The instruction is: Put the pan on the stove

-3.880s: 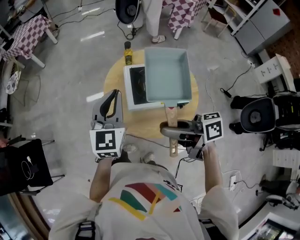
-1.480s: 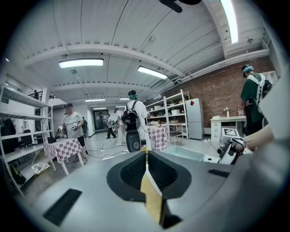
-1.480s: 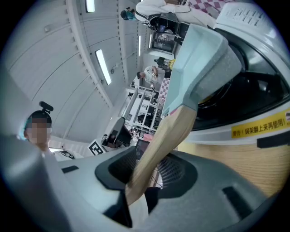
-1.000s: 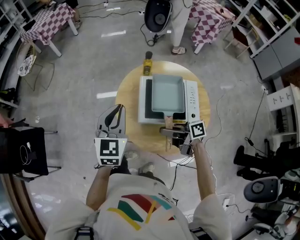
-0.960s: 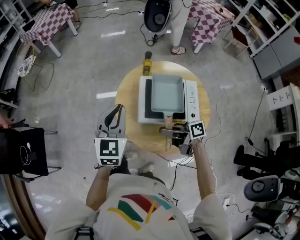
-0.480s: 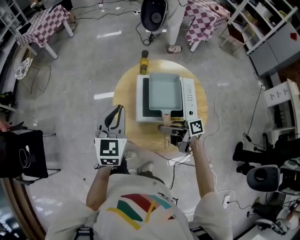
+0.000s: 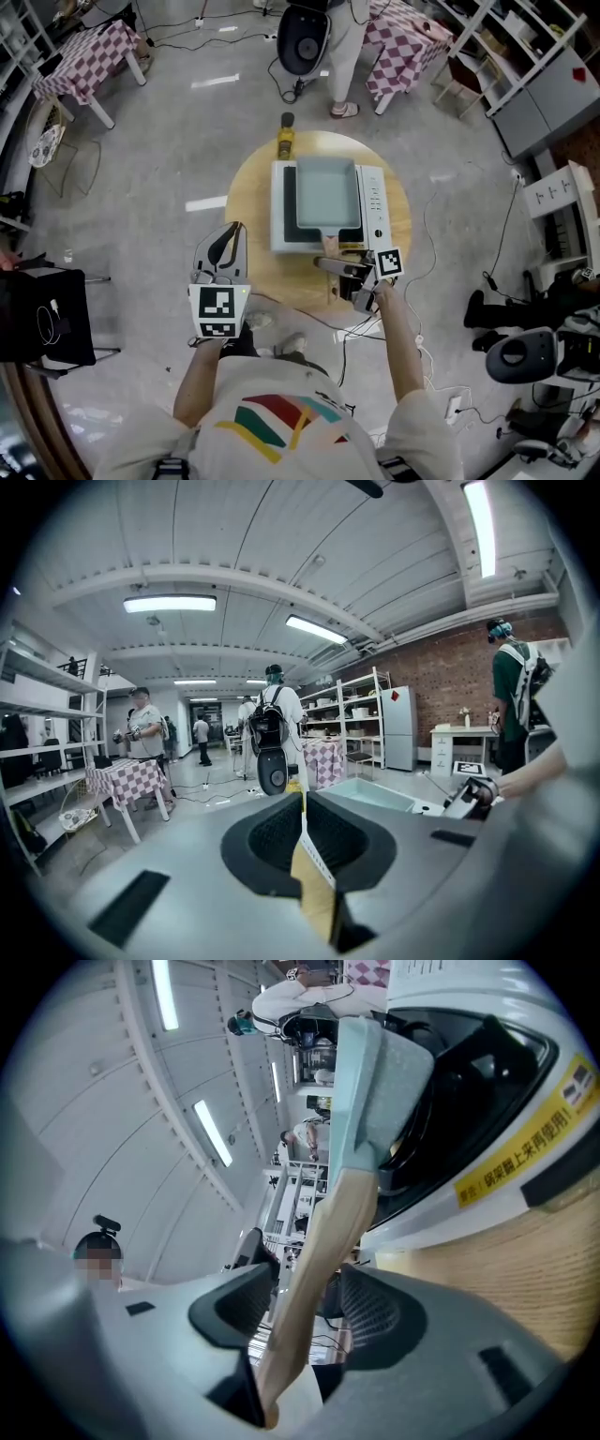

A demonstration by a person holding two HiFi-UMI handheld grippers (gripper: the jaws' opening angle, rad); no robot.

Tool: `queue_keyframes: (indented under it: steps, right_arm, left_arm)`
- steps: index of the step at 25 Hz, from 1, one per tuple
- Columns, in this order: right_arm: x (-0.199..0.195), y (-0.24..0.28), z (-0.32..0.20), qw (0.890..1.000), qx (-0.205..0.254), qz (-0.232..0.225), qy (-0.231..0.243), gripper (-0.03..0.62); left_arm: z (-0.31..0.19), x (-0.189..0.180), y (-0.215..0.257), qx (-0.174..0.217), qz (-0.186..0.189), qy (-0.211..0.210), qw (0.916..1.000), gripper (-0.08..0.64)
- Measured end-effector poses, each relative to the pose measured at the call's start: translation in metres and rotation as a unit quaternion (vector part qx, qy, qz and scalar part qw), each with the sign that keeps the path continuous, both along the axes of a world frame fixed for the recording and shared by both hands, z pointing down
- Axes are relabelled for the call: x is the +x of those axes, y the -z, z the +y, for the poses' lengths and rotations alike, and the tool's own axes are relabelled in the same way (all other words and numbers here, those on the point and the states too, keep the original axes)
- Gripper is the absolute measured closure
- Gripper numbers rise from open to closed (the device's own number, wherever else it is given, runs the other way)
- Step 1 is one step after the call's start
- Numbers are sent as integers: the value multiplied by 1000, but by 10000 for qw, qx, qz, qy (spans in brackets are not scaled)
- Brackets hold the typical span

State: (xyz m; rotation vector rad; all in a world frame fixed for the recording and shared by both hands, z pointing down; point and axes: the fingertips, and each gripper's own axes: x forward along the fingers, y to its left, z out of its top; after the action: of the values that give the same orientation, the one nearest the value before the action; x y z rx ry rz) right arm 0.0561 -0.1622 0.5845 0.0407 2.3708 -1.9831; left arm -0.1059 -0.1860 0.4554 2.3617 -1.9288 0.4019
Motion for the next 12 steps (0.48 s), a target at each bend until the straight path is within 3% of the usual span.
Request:
queue_keyframes:
  steps: [6, 12]
  right_arm:
    - [16, -6, -4, 9995, -50, 116, -293, 390]
    - [48, -7, -6, 9940, -227, 62, -1066, 391]
  left_arm:
    - [1, -1, 0, 27, 27, -33, 10000, 548]
    - [5, 0, 8, 95, 68, -114, 9999, 548]
